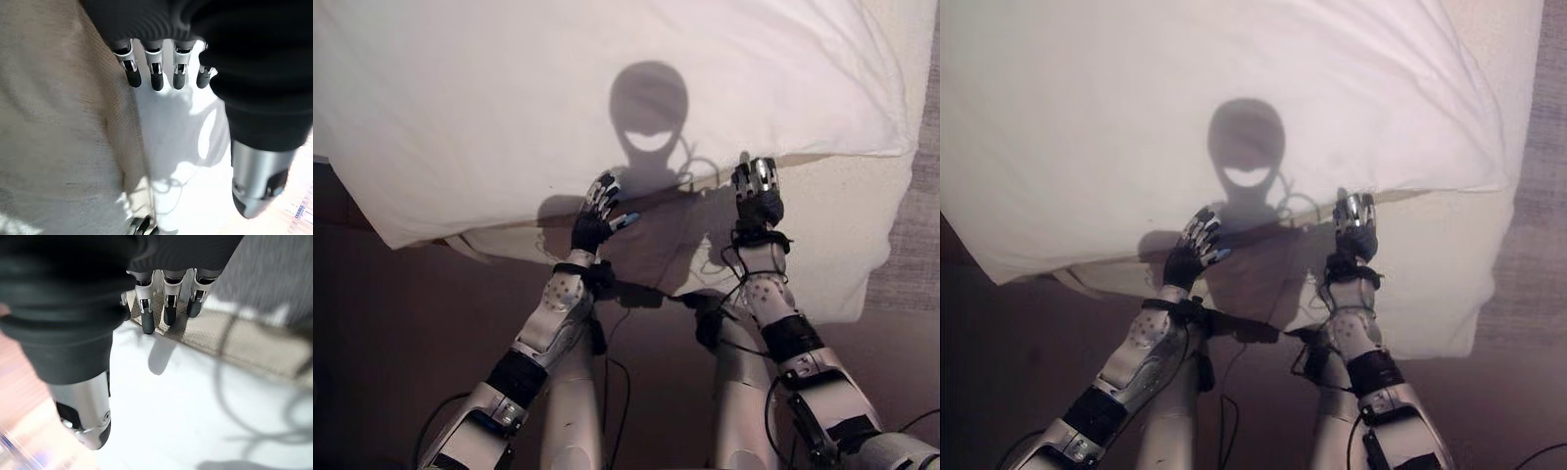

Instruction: Make the bed

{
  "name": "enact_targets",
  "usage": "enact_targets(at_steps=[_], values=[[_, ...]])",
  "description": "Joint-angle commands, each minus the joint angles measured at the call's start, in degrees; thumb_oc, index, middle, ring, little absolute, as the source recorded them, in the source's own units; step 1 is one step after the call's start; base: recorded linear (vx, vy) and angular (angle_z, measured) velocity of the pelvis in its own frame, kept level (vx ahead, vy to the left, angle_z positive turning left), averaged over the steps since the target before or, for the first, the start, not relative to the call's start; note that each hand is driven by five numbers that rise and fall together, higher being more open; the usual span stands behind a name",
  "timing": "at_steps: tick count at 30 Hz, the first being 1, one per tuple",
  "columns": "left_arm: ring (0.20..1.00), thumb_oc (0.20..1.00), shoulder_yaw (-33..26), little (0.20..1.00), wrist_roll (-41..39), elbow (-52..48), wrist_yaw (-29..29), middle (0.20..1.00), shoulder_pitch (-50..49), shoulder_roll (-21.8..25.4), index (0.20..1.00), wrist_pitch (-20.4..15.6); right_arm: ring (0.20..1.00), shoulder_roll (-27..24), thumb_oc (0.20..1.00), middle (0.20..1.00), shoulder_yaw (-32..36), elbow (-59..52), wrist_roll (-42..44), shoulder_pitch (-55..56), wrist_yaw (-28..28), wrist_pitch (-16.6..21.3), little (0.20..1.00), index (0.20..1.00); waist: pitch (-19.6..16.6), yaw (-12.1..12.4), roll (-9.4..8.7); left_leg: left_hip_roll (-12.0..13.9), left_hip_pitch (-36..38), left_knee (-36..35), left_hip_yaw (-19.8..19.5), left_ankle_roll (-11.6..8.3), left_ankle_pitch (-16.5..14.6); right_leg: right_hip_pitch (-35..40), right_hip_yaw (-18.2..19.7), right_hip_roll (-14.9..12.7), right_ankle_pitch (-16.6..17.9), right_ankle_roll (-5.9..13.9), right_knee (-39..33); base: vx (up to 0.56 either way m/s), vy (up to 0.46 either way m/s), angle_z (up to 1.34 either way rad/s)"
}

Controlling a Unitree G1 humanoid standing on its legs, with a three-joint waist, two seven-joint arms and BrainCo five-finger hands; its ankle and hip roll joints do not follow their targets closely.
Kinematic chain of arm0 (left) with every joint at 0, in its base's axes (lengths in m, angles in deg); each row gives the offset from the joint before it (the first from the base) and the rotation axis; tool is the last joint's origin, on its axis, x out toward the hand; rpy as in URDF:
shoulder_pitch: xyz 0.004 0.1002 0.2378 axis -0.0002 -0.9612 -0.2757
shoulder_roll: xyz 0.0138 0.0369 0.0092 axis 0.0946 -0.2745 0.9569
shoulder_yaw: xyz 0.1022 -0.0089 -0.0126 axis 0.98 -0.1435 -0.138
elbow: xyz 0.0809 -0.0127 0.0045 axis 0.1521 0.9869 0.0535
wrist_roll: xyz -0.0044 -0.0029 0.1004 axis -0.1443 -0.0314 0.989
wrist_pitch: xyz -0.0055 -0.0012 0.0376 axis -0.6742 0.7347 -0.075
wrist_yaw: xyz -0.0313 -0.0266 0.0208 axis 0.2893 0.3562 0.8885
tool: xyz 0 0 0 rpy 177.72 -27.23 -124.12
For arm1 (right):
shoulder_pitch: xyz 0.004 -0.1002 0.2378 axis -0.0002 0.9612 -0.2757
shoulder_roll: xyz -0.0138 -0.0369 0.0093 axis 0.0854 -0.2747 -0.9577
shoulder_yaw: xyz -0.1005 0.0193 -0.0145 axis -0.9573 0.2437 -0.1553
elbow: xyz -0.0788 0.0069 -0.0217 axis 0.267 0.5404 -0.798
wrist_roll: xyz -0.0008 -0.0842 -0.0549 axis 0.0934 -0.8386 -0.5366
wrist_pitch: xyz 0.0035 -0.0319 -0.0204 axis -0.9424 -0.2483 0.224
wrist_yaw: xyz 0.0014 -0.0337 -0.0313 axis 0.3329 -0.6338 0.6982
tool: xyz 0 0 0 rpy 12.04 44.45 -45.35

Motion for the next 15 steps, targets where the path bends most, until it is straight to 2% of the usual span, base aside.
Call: enact_targets(at_steps=[1,9,15], values=[[1.000,1.000,1.6,1.000,0.3,-7.6,-0.3,1.000,-1.0,1.5,1.000,-0.6,1.000,0.4,1.000,1.000,2.2,-3.4,2.5,0.2,0.2,3.2,1.000,1.000,-1.5,1.9,-1.17,0.7,-2.4,6.8,1.2,-1.10,-7.3,0.4,-0.7,-3.7,9.3,6.73,-4.7,0.01,0.013,0.10],[1.000,1.000,3.0,1.000,0.4,-7.0,-1.2,1.000,0.5,1.4,1.000,-0.3,1.000,4.2,1.000,1.000,-0.2,-4.6,7.4,5.8,2.5,2.7,1.000,1.000,-1.5,1.2,-1.21,0.2,-3.7,7.8,1.8,-0.62,-8.0,-1.1,-0.7,-4.4,9.9,6.77,-4.6,0.00,0.002,0.01],[1.000,1.000,3.2,1.000,0.1,-7.4,-1.2,1.000,0.4,1.5,1.000,-0.3,1.000,4.1,1.000,1.000,-1.5,-4.7,8.6,5.9,3.5,2.5,1.000,1.000,-1.5,1.0,-1.02,0.1,-4.2,8.3,2.3,-0.36,-8.3,-1.8,-0.6,-5.0,10.1,6.74,-4.2,0.00,0.000,0.00]])
